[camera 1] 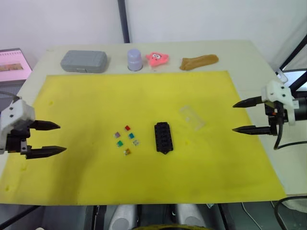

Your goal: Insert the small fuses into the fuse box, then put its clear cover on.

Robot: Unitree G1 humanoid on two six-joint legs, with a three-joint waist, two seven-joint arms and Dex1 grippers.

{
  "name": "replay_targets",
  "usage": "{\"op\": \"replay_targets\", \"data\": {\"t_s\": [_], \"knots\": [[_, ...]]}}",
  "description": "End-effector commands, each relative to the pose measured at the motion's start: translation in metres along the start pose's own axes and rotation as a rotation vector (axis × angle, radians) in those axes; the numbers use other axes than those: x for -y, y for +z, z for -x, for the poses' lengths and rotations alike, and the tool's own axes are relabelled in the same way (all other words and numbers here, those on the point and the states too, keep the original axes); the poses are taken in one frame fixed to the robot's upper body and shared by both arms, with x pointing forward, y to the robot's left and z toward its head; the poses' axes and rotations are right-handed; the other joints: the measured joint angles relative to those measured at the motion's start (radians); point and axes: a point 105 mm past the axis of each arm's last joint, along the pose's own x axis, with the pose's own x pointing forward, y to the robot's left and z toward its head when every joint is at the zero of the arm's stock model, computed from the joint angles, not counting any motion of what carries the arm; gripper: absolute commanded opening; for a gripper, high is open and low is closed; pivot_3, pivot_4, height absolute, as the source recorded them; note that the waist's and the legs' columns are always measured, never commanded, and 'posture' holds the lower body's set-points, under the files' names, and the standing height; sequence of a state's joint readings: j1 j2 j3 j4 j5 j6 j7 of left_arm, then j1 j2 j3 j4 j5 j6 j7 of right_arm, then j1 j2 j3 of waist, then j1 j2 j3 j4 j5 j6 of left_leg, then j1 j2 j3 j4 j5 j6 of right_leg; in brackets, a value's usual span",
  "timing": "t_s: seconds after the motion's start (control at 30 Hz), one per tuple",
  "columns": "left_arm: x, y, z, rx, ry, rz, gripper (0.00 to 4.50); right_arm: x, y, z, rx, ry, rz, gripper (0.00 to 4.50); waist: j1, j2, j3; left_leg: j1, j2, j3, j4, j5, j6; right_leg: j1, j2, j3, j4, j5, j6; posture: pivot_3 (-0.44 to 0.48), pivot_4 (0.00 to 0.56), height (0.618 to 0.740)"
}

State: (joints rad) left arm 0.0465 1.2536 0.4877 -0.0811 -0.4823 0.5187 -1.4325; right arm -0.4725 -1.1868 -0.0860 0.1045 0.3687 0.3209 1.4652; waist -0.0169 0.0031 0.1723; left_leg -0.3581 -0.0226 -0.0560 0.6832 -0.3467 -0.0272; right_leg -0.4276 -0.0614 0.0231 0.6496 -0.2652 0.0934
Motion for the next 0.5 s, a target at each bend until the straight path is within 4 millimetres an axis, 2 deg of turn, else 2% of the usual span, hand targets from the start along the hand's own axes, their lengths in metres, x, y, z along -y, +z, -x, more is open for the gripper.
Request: {"op": "replay_targets", "data": {"t_s": [0.03,0.5], "knots": [[-0.0066,0.0107,0.0093,0.005,0.046,-0.057,4.46,0.0025,0.0094,0.0094,0.011,-0.034,0.044,4.50,0.000,0.000,0.000,0.000,0.000,0.000,0.000,0.000,0.000,0.000,0.000,0.000,0.000,0.000,0.000,0.000,0.150,0.740],[-0.0084,0.0129,0.0022,0.024,0.025,-0.039,4.46,0.0015,0.0102,0.0142,0.009,-0.046,0.035,4.50,0.000,0.000,0.000,0.000,0.000,0.000,0.000,0.000,0.000,0.000,0.000,0.000,0.000,0.000,0.000,0.000,0.150,0.740]]}}
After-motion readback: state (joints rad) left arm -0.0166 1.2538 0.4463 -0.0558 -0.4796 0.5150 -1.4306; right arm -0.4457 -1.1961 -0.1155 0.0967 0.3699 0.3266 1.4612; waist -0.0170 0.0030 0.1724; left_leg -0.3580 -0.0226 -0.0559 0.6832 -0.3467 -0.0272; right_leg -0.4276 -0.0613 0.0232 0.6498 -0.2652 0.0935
